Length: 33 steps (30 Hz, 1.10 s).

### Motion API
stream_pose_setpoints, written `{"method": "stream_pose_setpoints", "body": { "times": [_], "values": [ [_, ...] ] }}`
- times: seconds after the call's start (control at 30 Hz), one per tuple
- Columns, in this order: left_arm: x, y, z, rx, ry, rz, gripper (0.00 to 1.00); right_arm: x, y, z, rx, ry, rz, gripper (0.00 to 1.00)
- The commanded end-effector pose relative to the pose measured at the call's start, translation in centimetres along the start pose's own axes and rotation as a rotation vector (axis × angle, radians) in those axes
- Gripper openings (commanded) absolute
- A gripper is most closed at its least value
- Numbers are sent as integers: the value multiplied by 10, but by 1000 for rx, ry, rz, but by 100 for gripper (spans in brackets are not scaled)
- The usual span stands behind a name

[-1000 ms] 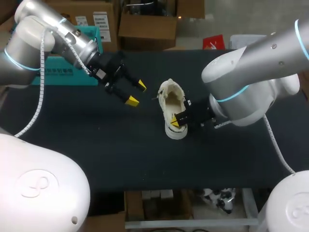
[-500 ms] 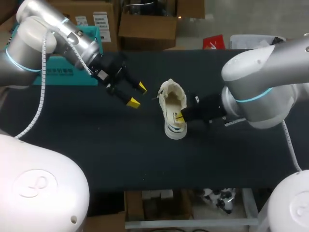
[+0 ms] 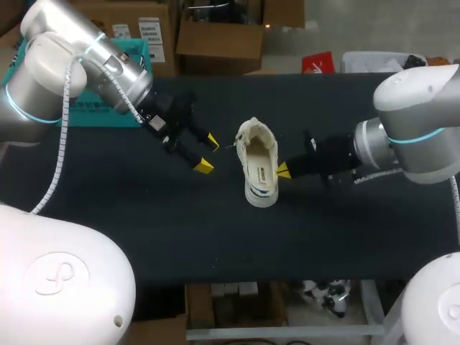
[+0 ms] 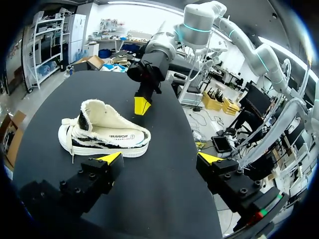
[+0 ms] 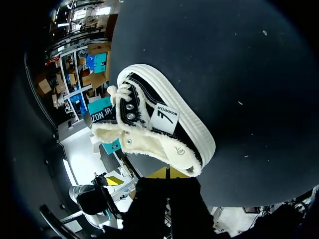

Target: Open the shoe tongue, take the insole out of the shoe, put the insole back into the shoe, and pack the shoe into the shoebox

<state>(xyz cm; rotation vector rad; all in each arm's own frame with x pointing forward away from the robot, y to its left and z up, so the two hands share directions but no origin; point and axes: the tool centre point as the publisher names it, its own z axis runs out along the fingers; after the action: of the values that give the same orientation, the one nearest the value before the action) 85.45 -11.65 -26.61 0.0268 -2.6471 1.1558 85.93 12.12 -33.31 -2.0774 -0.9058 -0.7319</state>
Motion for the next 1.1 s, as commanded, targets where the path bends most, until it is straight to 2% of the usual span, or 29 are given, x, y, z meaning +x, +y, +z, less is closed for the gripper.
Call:
{"method": "stream_pose_setpoints", "body": {
  "times": [0.03,0.27,0.5,0.77,1.1],
  "values": [
    [-1,7,5,21,-13,-17,100,4,0,11,12,-26,0,0],
    [0,9,-3,28,-38,-34,100,6,-5,17,26,-35,-15,0],
    [-17,20,-13,69,-44,-84,100,10,-10,40,-8,-94,-8,0],
    [-37,27,-20,96,-35,-115,100,7,-12,59,-35,-113,4,0],
    [-45,26,-17,86,-15,-110,100,-14,7,86,-69,-115,47,0]
  ]
}}
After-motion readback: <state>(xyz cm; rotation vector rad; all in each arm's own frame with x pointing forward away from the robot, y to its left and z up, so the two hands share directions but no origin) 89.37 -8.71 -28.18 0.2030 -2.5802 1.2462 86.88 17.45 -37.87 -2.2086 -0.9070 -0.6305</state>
